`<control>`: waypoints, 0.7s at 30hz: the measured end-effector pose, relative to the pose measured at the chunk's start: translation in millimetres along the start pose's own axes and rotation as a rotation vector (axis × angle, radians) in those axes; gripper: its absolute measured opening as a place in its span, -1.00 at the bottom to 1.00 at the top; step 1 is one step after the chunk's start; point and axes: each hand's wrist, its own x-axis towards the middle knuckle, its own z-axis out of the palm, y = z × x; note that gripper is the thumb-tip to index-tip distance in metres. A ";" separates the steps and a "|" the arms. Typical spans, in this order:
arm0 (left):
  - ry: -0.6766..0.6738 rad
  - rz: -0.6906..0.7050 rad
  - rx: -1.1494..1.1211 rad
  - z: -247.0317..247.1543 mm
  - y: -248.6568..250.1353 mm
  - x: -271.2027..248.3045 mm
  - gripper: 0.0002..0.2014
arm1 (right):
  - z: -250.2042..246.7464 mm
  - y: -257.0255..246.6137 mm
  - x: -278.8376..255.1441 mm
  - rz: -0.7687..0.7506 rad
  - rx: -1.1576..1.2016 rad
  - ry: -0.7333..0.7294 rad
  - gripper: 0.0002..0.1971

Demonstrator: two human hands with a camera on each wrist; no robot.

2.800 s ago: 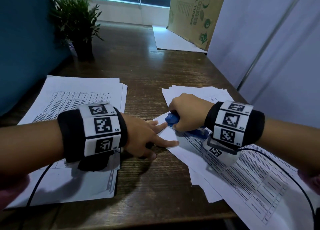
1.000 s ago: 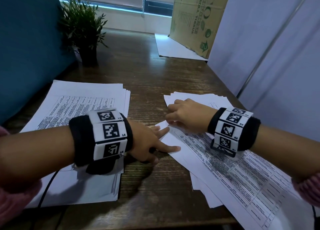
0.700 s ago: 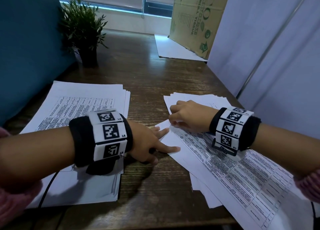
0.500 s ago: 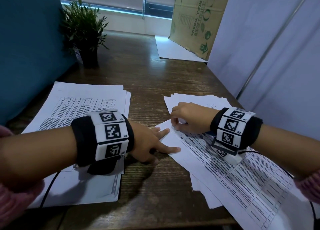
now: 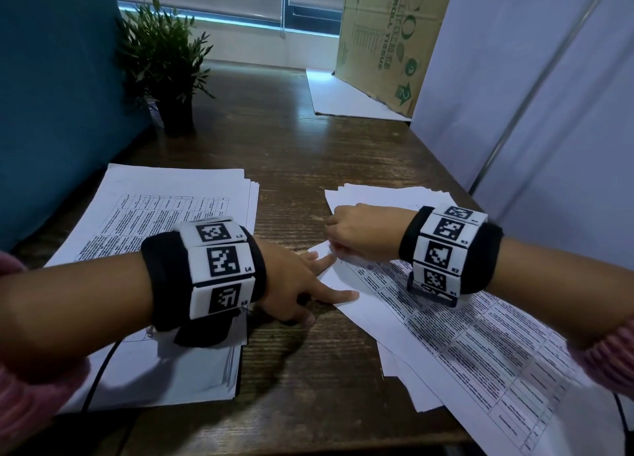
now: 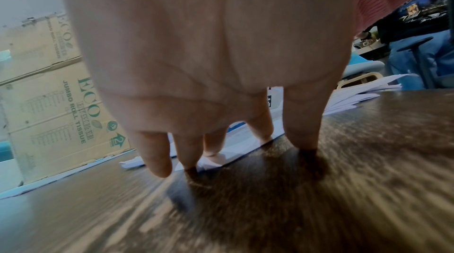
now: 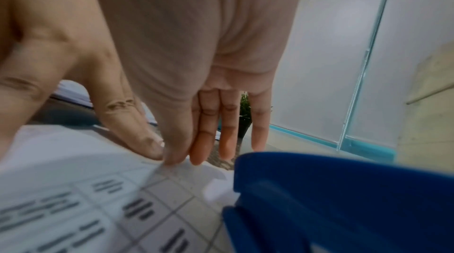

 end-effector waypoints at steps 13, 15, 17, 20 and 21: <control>-0.002 -0.001 0.004 0.3 -0.2 0.5 -0.38 | -0.1 3.8 -3.8 0.134 0.278 -0.027 -0.90; -0.001 -0.001 -0.001 -0.1 -0.5 1.2 -0.38 | -0.8 -0.6 -1.7 0.149 0.211 -0.059 -0.85; -0.002 0.000 -0.004 0.1 -0.6 1.8 -0.38 | -1.4 -5.3 0.6 0.131 0.120 -0.079 -0.80; -0.002 0.001 0.000 0.8 -1.0 1.0 -0.38 | -0.8 -9.9 2.3 0.099 0.045 -0.097 -0.76; -0.002 0.000 -0.001 1.0 -0.9 0.5 -0.38 | -0.8 -10.2 2.0 0.096 0.050 -0.093 -0.77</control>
